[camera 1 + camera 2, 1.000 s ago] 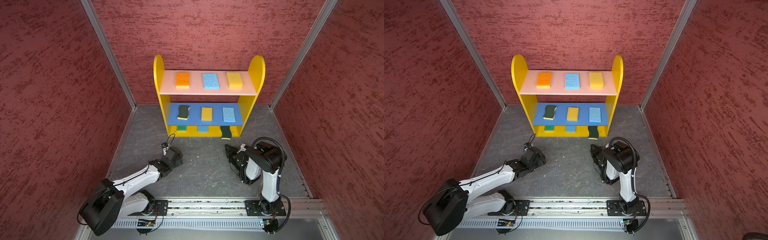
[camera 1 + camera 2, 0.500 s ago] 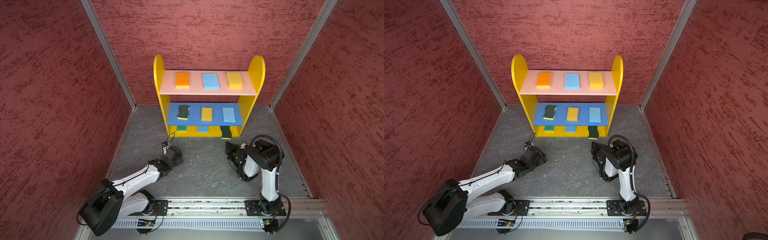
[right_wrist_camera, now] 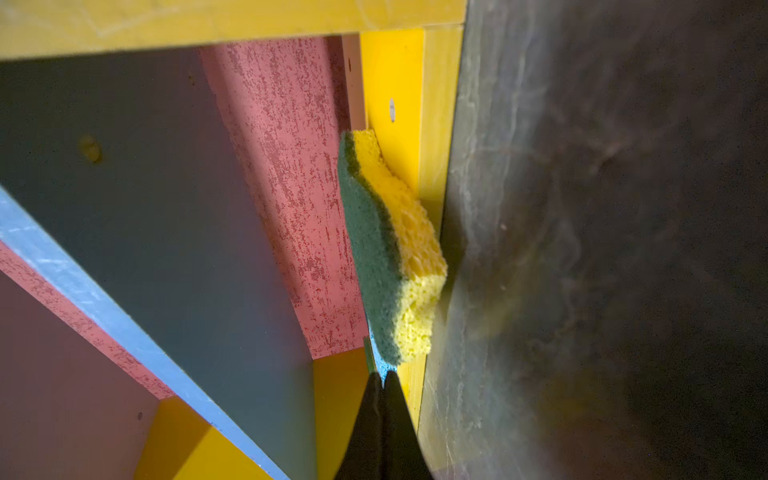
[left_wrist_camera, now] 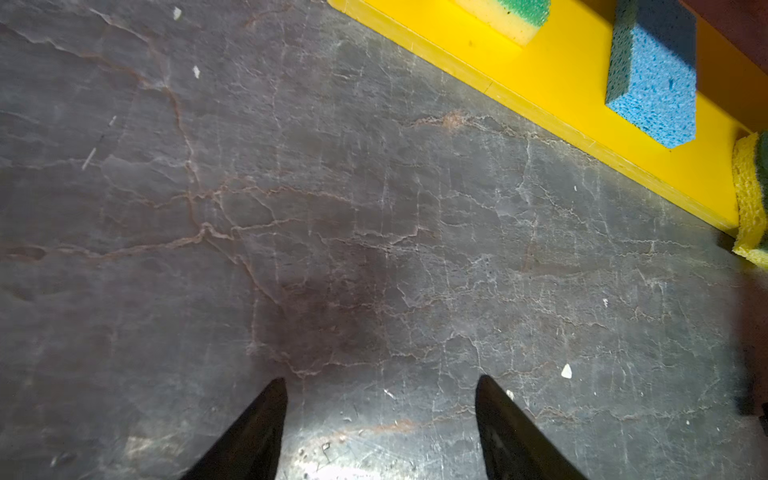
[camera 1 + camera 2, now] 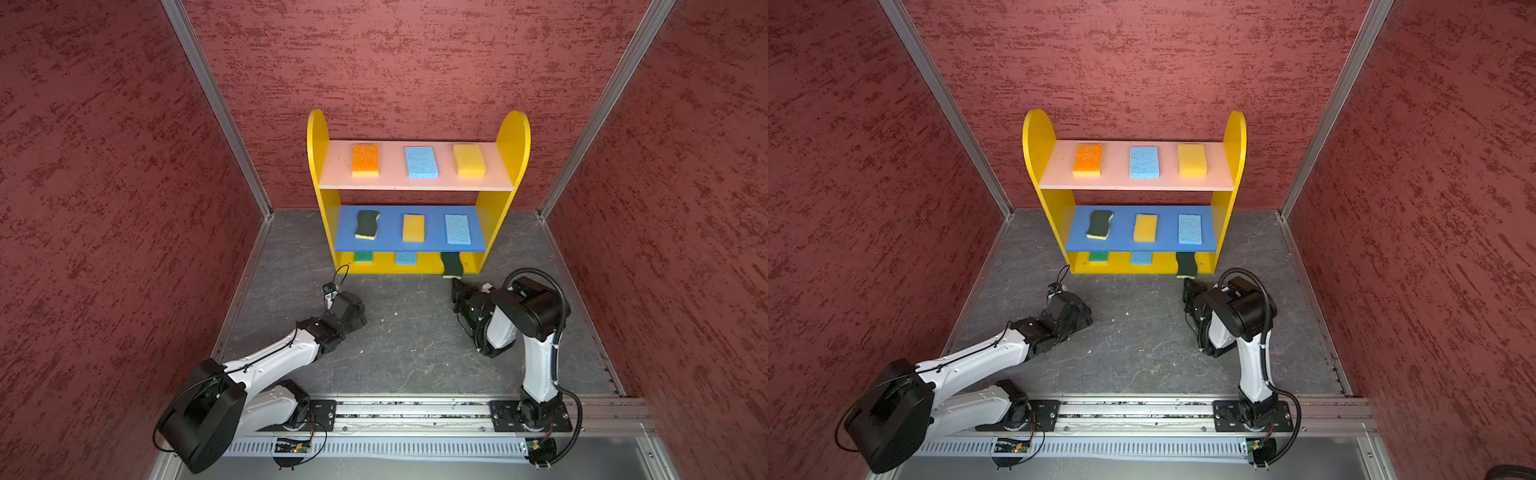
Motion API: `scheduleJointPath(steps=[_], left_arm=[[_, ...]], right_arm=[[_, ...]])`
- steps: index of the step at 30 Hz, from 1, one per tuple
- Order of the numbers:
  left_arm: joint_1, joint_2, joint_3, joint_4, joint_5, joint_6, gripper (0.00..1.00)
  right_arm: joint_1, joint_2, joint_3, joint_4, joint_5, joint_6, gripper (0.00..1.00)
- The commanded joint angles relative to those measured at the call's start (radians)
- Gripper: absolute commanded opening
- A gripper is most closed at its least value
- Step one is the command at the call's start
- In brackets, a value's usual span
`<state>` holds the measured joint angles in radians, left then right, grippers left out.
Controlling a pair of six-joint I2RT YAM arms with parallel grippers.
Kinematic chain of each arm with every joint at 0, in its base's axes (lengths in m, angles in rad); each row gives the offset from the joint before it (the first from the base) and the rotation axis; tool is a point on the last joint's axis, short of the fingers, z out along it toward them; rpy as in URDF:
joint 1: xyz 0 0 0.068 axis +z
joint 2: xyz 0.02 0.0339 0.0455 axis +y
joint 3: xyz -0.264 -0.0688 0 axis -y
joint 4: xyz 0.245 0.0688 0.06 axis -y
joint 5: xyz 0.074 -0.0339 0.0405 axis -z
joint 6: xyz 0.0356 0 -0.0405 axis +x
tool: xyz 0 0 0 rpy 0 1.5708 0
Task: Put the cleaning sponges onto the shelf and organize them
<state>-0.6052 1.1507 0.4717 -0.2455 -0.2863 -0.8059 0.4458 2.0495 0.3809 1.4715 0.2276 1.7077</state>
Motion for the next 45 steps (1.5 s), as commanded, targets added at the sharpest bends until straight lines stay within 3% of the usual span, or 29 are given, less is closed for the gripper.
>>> scheduleJointPath(steps=[1,14,29,45], left_arm=[[0.004,-0.016,0.021,-0.005,0.0,0.004,0.72],[0.004,-0.093,0.006,-0.049,-0.04,-0.02,0.72],[0.004,-0.123,-0.005,-0.053,-0.058,-0.024,0.72],[0.004,-0.091,0.001,-0.031,-0.048,-0.021,0.72]], right_arm=[[-0.007,-0.033,-0.028,0.002,-0.01,0.043,0.0],[-0.007,-0.131,0.045,-0.269,-0.039,0.082,0.0],[-0.007,-0.108,0.013,-0.261,-0.032,0.121,0.0],[-0.011,-0.07,0.062,-0.293,0.0,0.079,0.0]])
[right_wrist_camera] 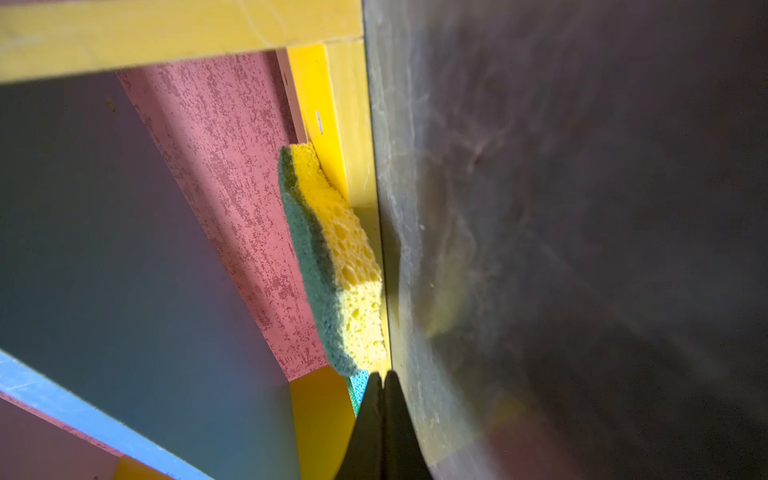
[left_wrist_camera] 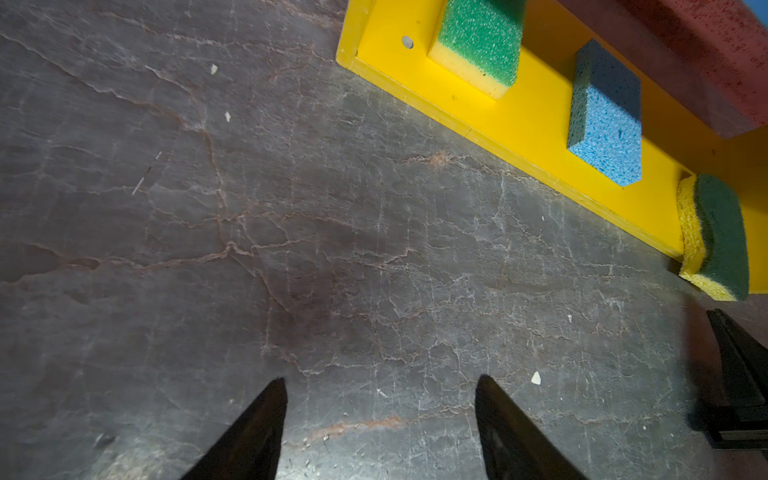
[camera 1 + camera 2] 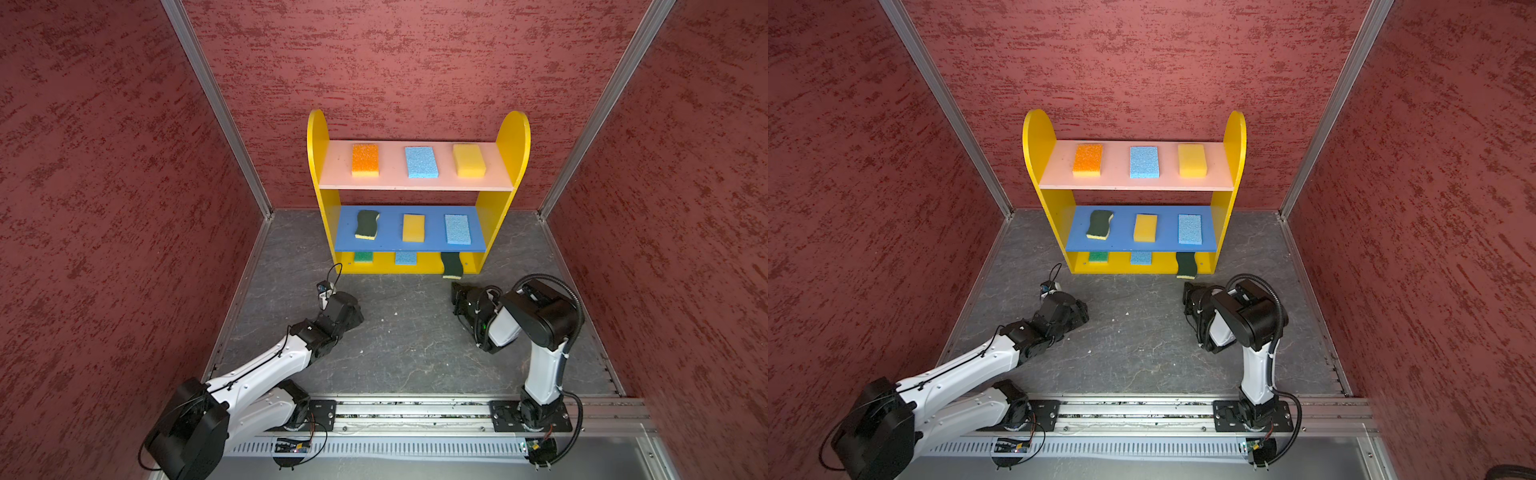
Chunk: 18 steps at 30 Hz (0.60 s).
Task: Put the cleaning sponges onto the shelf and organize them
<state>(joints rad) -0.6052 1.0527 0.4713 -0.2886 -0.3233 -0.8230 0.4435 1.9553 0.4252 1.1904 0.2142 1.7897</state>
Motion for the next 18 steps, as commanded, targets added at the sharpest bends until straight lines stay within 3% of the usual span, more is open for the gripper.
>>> scheduleJointPath(steps=[1,18], left_arm=[[0.004,0.005,0.001,0.013,-0.011,-0.004,0.72],[0.004,-0.015,-0.013,-0.006,-0.022,-0.005,0.72]], right_arm=[[-0.008,0.029,0.02,-0.012,0.012,-0.003,0.0],[-0.031,0.069,0.033,-0.011,0.036,-0.031,0.0]])
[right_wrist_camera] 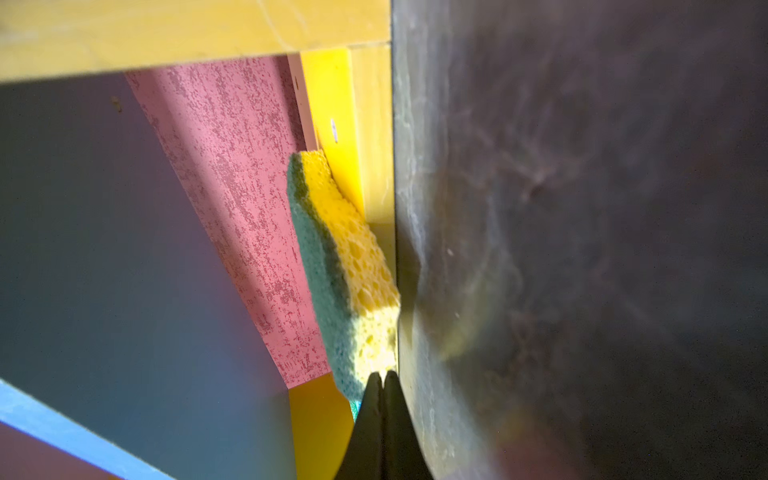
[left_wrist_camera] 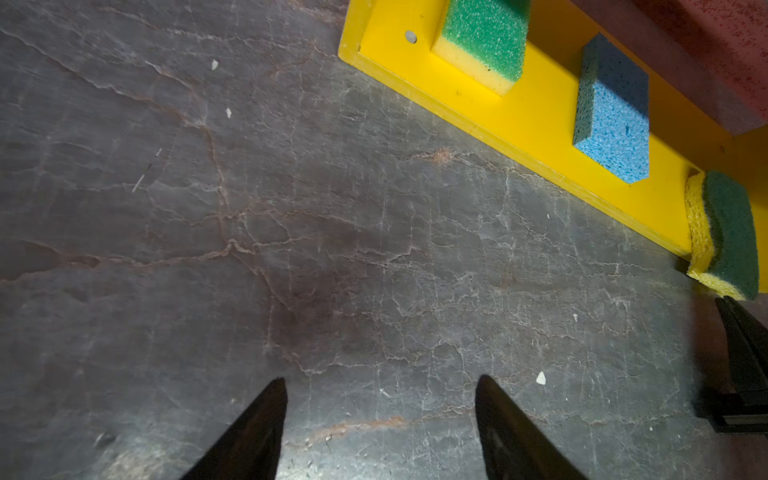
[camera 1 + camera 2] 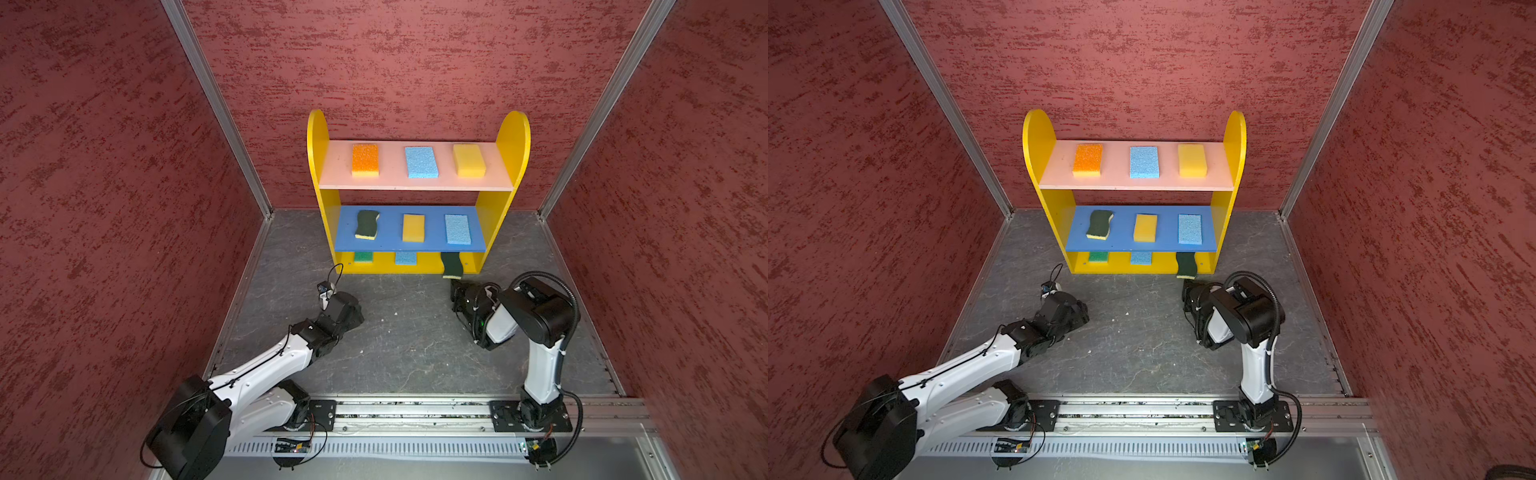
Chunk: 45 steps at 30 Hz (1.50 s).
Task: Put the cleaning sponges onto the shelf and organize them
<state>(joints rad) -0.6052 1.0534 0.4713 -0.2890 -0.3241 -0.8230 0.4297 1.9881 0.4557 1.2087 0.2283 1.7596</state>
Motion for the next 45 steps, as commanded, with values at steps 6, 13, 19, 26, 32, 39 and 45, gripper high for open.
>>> scheduleJointPath(steps=[6,13,19,26,32,39,45], left_arm=[[0.004,-0.004,-0.015,0.008,-0.015,-0.011,0.72],[0.004,0.033,-0.013,0.033,-0.003,-0.012,0.72],[0.005,0.057,-0.014,0.05,0.002,-0.016,0.72],[0.003,0.094,-0.014,0.077,0.013,-0.022,0.72],[-0.003,0.13,-0.012,0.105,0.024,-0.028,0.72],[-0.007,0.156,-0.008,0.123,0.031,-0.03,0.72],[-0.01,0.172,-0.01,0.137,0.035,-0.033,0.72]], right_arm=[[-0.031,0.047,0.027,-0.045,0.009,-0.013,0.0],[-0.04,0.065,0.052,-0.057,-0.007,-0.025,0.0],[-0.047,0.085,0.07,-0.054,-0.016,-0.031,0.0],[-0.05,0.108,0.088,-0.043,-0.032,-0.037,0.0],[-0.052,0.122,0.111,-0.055,-0.039,-0.042,0.0],[-0.055,0.148,0.134,-0.056,-0.051,-0.038,0.0],[-0.056,0.165,0.156,-0.064,-0.055,-0.04,0.0]])
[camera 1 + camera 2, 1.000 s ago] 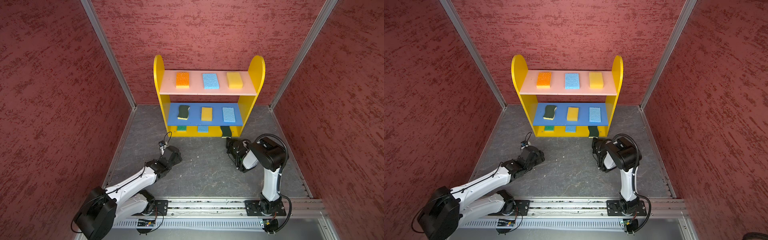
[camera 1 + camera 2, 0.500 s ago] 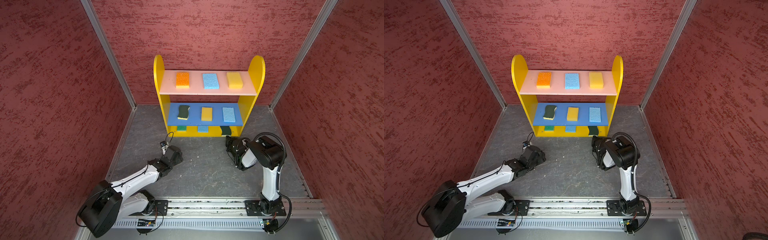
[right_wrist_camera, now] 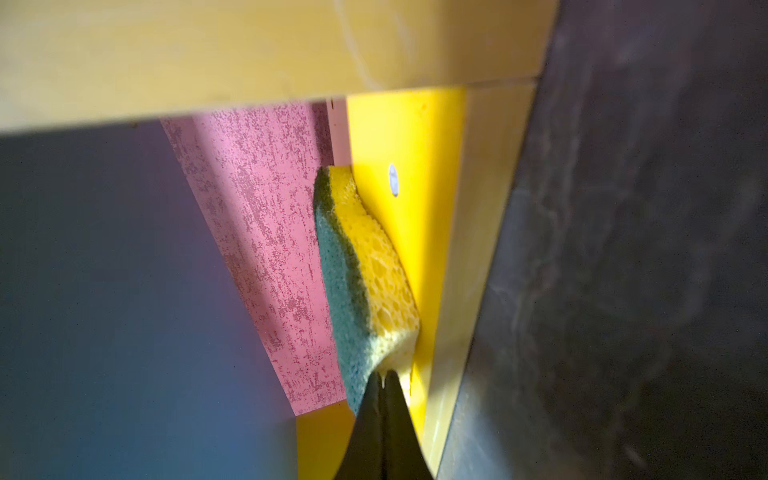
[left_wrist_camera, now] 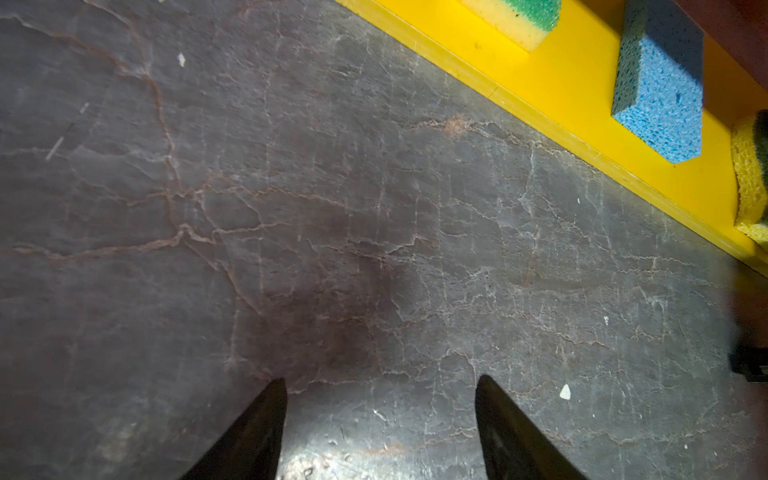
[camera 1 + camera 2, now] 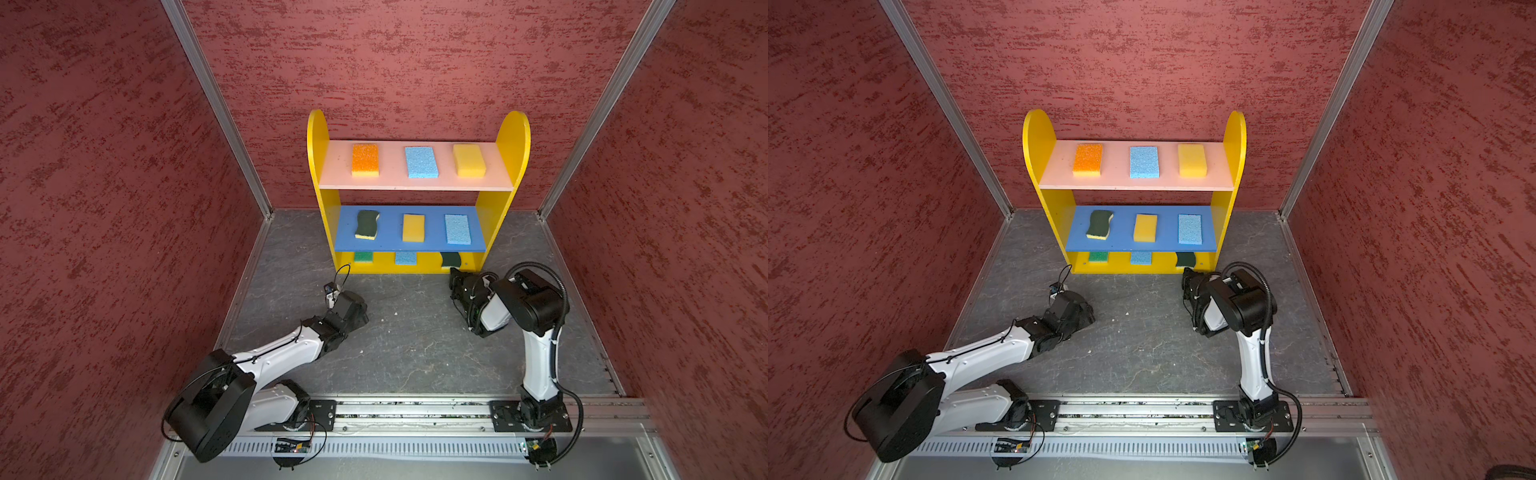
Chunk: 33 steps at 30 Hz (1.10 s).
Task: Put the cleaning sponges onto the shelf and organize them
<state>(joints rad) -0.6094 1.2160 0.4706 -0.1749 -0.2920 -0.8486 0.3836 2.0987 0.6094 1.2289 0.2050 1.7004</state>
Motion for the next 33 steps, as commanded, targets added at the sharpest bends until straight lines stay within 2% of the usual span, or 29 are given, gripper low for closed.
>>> scheduleJointPath(steps=[1,33], left_arm=[[-0.007,0.012,-0.009,0.027,0.004,-0.008,0.72],[-0.022,0.102,0.003,0.075,0.018,-0.027,0.72]], right_arm=[[-0.009,0.058,0.005,-0.084,-0.034,0.019,0.0],[-0.026,0.132,0.068,-0.089,-0.054,0.015,0.0]])
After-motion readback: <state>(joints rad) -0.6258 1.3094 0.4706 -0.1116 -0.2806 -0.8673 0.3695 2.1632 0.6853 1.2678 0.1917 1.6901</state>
